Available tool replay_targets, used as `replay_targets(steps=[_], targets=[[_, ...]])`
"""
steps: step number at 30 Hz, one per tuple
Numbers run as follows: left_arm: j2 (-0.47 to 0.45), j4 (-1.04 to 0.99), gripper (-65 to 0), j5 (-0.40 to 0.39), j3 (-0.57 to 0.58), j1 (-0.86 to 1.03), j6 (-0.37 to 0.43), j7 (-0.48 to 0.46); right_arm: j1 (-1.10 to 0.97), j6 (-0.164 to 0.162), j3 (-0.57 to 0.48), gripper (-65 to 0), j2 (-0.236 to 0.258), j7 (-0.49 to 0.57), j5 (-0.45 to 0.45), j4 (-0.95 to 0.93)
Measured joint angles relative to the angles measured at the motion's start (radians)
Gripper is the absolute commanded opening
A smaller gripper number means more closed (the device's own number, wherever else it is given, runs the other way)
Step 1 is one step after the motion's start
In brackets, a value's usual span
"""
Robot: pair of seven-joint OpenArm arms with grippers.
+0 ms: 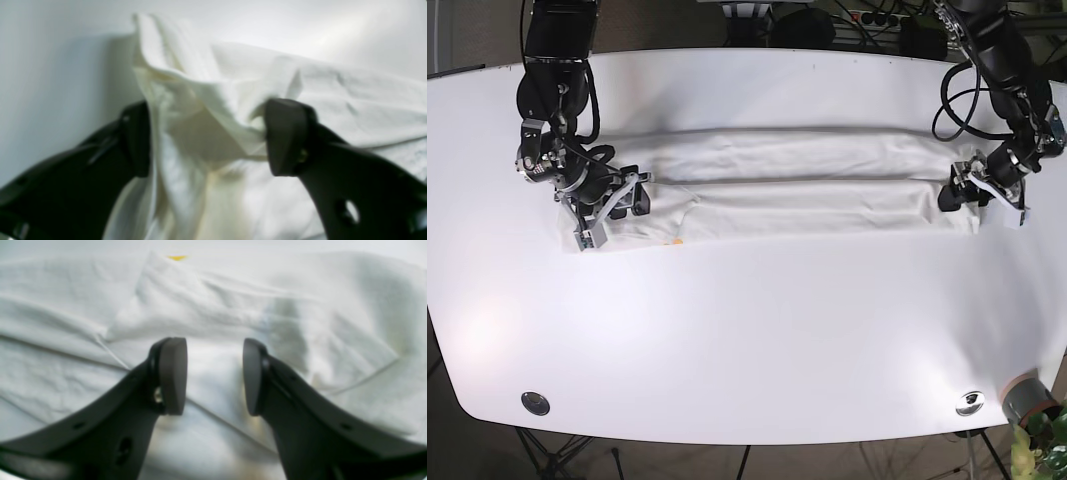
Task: Fold the T-shirt properly
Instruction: 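Move the left gripper along the folded strip toward the right gripper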
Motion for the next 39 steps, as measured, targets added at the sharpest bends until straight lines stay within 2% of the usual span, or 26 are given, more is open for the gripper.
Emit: replay_targets(steps=[1,3,5,12,17,19,22,27,35,39], targets=[[0.003,0.0,-40.7,0.006,-0.002,0.0,0.0,0.005,0.0,0.0,0.0,-38.8,-0.003,0.0,0.0,0.0],[0.011,-0.002,-54.7,0.011,-0.021,0.005,0.0,0.01,0.0,0.0,0.002,-38.8,-0.008,0.0,0.0,0.0],[0.014,-0.005,-59.4,0.009,-0.047,0.012,0.001,0.019,0.0,0.0,0.002,-38.8,-0.01,0.0,0.0,0.0],[0.033,0.087,-59.3,0.036,-0.054,0.048,0.01,0.05,0.0,0.0,0.0,-38.8,-0.01,-0.001,0.0,-0.001],[0.094,0.325,-58.8,0.061,-0.051,0.129,0.015,0.061,0.0,0.0,0.0,-38.8,-0.012,0.001,0.001,-0.001],[0.117,0.398,-57.6,0.048,-0.035,0.146,0.013,0.054,-0.003,0.0,0.0,-38.8,-0.013,0.0,0.0,-0.001],[0.153,0.469,-57.2,0.046,0.03,0.171,0.012,0.055,-0.012,0.0,0.0,-38.8,-0.012,0.0,0.014,0.0],[0.219,0.574,-57.2,0.049,0.156,0.213,0.008,0.061,-0.022,0.0,-0.002,-38.8,-0.012,-0.003,0.094,-0.001],[0.302,0.629,-57.1,0.051,0.348,0.193,0.011,0.06,-0.02,0.0,-0.002,-38.8,-0.012,0.0,0.096,-0.001],[0.326,0.619,-57.1,0.055,0.418,0.153,0.08,0.058,-0.02,0.0,-0.002,-38.8,-0.012,0.0,0.096,-0.001]])
